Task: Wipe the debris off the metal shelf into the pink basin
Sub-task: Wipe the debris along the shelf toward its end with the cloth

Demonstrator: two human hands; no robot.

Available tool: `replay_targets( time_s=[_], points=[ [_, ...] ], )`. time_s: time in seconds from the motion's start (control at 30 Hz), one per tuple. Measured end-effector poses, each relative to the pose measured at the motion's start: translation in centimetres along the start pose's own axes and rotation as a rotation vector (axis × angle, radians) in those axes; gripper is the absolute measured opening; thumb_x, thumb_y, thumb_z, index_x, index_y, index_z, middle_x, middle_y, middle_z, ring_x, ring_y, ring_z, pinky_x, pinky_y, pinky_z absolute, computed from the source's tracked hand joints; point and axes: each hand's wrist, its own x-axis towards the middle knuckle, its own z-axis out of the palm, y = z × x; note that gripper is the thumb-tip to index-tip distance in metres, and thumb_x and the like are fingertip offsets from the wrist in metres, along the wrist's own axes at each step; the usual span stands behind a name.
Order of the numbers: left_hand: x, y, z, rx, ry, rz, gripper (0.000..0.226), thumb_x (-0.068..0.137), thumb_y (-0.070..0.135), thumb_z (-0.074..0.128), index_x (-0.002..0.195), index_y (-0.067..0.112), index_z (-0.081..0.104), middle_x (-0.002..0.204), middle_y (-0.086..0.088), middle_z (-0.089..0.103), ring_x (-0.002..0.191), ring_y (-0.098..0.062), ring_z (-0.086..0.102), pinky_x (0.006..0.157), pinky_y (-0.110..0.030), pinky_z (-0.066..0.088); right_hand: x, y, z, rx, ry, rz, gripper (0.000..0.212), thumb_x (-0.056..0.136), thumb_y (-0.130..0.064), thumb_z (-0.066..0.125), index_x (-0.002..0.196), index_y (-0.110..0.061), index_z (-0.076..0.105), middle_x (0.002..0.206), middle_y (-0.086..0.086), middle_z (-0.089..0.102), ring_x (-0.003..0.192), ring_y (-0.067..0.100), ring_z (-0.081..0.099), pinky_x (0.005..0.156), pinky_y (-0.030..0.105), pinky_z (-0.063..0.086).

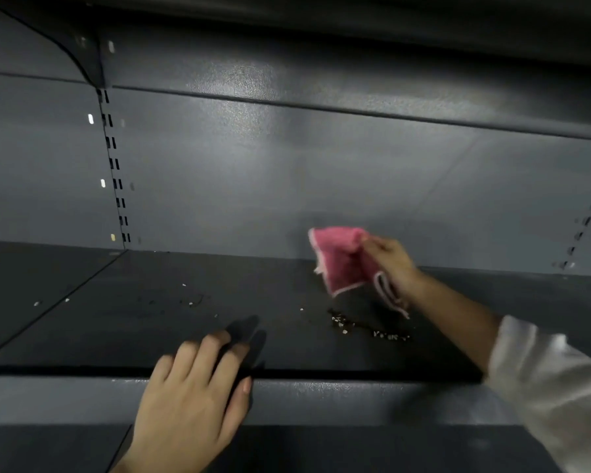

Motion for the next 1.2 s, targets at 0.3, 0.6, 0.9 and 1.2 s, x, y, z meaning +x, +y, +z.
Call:
replay_targets(
  time_s=[0.3, 0.6, 0.9, 1.2],
  points=[
    [-0.7, -2.7, -0.7, -0.020, -0.033, 0.102, 0.043, 0.096, 0.037, 0.016, 0.103, 0.014, 0.052, 0.090, -0.010, 0.071, 0.078, -0.024, 0.039, 0.059, -0.036, 0.023, -7.1, 2.3, -10.6, -0.375, 0.053, 0.246, 0.037, 0.098, -0.018, 0.032, 0.112, 0.003, 0.060, 0.123, 0.016, 0.060, 0.103, 0.029, 0.062, 0.096, 0.027, 0.047],
    [-1.6, -3.2, -0.7, -0.036, -0.004, 0.129, 0.062, 0.097, 0.035, 0.019, 0.088, 0.009, 0.074, 0.086, -0.011, 0.071, 0.078, -0.024, 0.040, 0.060, -0.035, 0.025, -7.6, 0.5, 1.6, -0.767, -0.051, 0.124, 0.029, 0.096, -0.018, 0.035, 0.113, -0.001, 0.051, 0.119, 0.019, 0.058, 0.112, 0.029, 0.054, 0.088, 0.027, 0.034],
    [-1.5, -3.2, -1.6, -0.096, -0.022, 0.100, 0.041, 0.076, 0.030, 0.042, 0.089, 0.007, 0.074, 0.087, -0.012, 0.070, 0.079, -0.023, 0.039, 0.061, -0.034, 0.025, -5.7, -2.4, 13.4, -0.510, 0.098, 0.084, 0.033, 0.097, -0.018, 0.032, 0.102, 0.006, 0.053, 0.111, 0.027, 0.061, 0.104, 0.035, 0.057, 0.081, 0.031, 0.034],
    [-2.1, -4.4, -1.6, -0.058, -0.025, 0.074, 0.052, 0.097, 0.036, 0.014, 0.099, 0.012, 0.060, 0.086, -0.012, 0.069, 0.077, -0.024, 0.039, 0.060, -0.035, 0.023, -4.5, -0.3, -1.0, -0.116, 0.428, 0.224, 0.035, 0.090, -0.025, 0.041, 0.108, -0.001, 0.059, 0.115, 0.023, 0.063, 0.102, 0.034, 0.062, 0.094, 0.046, 0.050]
  ],
)
